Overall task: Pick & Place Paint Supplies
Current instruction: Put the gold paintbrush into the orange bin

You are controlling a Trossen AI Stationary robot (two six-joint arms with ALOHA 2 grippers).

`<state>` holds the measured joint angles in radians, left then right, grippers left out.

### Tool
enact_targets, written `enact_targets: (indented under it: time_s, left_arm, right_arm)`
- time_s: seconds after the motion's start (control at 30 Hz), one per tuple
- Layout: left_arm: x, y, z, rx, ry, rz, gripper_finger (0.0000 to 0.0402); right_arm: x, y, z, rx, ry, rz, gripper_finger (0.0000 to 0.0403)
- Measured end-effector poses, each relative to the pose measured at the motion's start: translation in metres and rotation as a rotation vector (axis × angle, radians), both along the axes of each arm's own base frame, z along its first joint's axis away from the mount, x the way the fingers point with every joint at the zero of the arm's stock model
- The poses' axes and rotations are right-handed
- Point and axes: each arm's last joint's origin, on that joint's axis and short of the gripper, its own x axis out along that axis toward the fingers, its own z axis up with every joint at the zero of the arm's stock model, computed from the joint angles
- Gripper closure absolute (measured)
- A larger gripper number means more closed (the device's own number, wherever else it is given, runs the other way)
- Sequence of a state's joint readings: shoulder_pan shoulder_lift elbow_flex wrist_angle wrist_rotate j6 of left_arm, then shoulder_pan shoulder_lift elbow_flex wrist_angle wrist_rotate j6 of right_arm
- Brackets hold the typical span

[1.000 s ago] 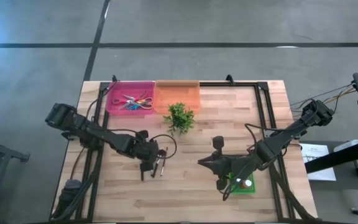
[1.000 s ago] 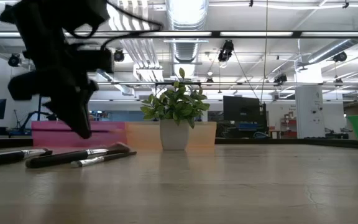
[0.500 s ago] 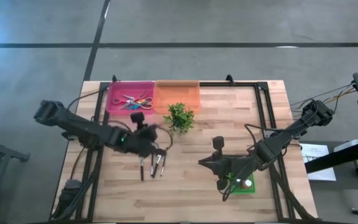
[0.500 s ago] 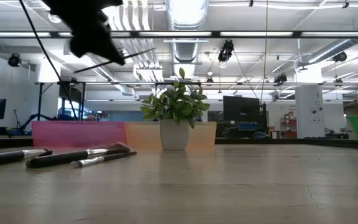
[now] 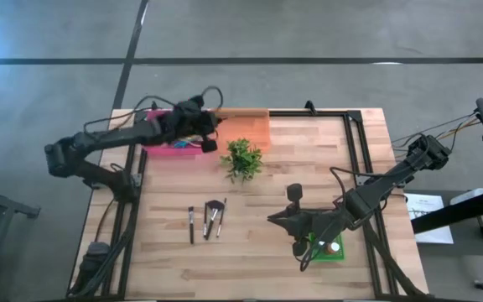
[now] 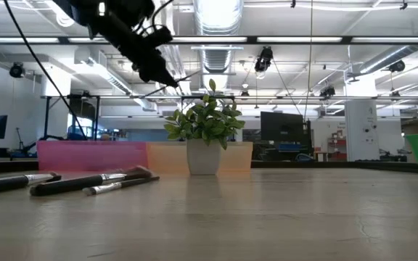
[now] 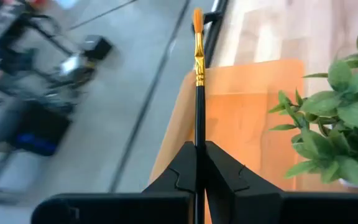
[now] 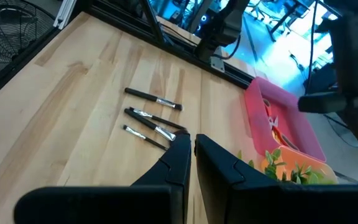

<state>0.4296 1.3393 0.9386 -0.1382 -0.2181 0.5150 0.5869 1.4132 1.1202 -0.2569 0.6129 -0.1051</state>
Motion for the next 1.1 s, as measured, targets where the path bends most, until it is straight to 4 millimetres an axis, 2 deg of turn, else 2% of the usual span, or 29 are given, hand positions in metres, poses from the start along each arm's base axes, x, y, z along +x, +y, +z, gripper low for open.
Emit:
enact_targets:
  time_s: [0.17,0.4,0.8,0.9,1.1]
  left_arm:
    - [-0.004,0.027,-0.011,-0.081,-0.015,-0.03,0.0387]
    - [0.014,0.036,-0.033,-0.109,-0.003,-0.102,0.0387]
    - [0.05,0.065,-0.052,-0.167,-0.023,-0.125,0.0387]
    - [0.057,0.069,-0.062,-0.198,-0.005,-0.113,0.0373]
    - [0.06,0.073,-0.068,-0.207,0.009,-0.102,0.0347]
  right_arm:
    - [0.0,0.0,0.0,-0.005,0.001,0.002,0.038]
    - [0.0,0.0,0.0,0.003,-0.001,-0.002,0.038]
    - [0.0,0.0,0.001,0.006,-0.002,-0.003,0.038]
    - [0.0,0.0,0.001,0.015,-0.002,-0.006,0.038]
    - [0.0,0.0,0.0,0.021,-0.001,-0.002,0.038]
